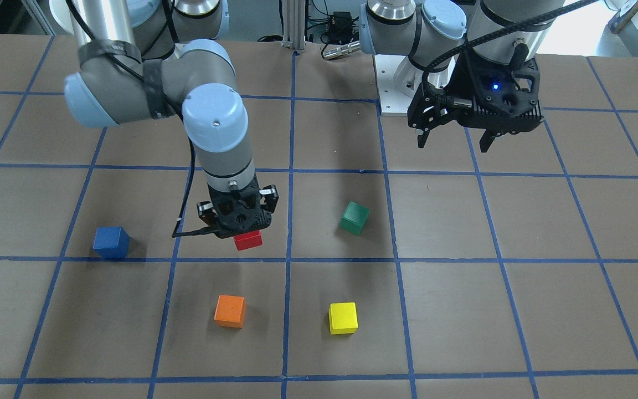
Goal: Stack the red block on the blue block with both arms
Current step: 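Grasp the red cube with the right gripper and lift it, then carry the red cube with the right gripper over the blue cube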
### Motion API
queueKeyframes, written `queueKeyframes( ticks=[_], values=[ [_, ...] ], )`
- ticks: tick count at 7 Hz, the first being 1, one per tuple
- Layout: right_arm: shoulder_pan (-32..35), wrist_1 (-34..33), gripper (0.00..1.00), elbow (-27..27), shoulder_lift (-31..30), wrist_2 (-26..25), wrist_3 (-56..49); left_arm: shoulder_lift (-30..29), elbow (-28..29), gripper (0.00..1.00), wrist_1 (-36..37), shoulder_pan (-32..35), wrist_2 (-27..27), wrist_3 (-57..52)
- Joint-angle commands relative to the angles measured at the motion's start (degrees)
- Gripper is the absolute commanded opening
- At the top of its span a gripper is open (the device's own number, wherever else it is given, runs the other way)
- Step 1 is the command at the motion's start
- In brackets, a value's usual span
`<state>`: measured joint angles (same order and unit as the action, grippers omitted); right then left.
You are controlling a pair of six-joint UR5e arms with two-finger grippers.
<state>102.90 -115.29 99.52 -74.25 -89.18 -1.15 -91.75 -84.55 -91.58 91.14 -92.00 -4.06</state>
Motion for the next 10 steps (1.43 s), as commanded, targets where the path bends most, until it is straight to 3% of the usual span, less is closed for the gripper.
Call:
queueKeyframes(
  ticks=[1,3,8,10],
  values=[
    [-8.29,6.56,0.00,2.15,-6.50,-0.29,-1.74,0.00,0.00,1.00,0.00,0.09,0.07,0.02],
    [-13.49,5.26,0.00,7.85,-9.15,-0.38,-7.68,0.08,-0.09,1.00,0.00,0.09,0.07,0.02],
    [-28.16,-11.07,0.00,21.04,-11.53,0.31,-28.86,0.08,0.18,1.00,-0.35,0.00,-0.11,0.02],
    [-30.21,-17.75,0.00,24.40,-11.27,0.58,-32.94,0.08,0.09,1.00,-0.35,0.00,-0.11,0.11]
  ],
)
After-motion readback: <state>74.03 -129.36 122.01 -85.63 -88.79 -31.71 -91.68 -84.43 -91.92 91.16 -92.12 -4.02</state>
